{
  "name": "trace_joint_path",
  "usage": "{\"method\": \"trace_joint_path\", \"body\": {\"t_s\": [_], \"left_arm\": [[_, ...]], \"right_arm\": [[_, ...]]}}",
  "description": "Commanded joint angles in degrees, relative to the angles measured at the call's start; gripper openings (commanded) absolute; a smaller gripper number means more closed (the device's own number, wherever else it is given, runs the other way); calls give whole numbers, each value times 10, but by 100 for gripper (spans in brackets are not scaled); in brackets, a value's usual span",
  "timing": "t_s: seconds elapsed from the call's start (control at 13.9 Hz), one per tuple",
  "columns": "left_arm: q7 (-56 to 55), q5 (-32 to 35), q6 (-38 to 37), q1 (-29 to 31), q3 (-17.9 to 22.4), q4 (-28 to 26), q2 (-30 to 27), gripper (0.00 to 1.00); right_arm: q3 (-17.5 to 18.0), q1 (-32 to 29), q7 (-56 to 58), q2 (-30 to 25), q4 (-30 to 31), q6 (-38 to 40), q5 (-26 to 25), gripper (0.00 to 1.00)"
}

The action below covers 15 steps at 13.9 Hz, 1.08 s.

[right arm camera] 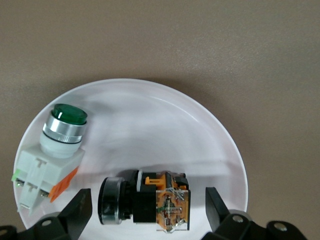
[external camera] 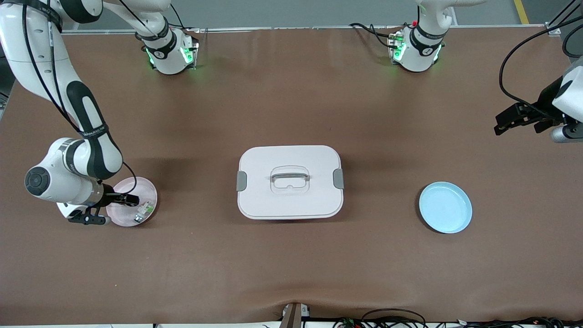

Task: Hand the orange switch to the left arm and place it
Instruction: 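Close the right gripper on the black-orange switch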

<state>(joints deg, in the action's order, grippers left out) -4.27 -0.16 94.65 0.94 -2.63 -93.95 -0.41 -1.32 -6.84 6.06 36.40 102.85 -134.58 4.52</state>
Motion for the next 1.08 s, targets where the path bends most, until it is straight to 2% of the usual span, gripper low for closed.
{"method": "trace_joint_path", "body": {"t_s": [0.0,0.36,0.43,0.5,0.57,0.65,0.72,0.86,1.0], "left_arm": [[11,-5,-6,2,0,12,5,100],[11,-4,-6,2,0,11,5,100],[11,-5,-6,2,0,12,5,100],[11,-5,-6,1,0,12,5,100],[11,-5,-6,0,0,12,5,100],[11,-5,-6,0,0,11,5,100],[11,-5,-6,1,0,12,5,100],[11,-6,-6,2,0,12,5,100],[11,-6,-6,1,0,12,5,100]], "right_arm": [[4,-5,11,1,6,-8,8,100],[3,-4,12,2,10,-9,8,100],[4,-4,12,2,10,-8,8,90],[4,-5,23,2,10,-8,8,71],[4,-5,28,2,10,-6,8,37],[4,-6,27,2,10,-4,11,10],[4,-8,27,2,10,-3,15,0],[4,-9,26,0,9,4,35,0],[3,-11,21,-4,-17,67,65,0]]}}
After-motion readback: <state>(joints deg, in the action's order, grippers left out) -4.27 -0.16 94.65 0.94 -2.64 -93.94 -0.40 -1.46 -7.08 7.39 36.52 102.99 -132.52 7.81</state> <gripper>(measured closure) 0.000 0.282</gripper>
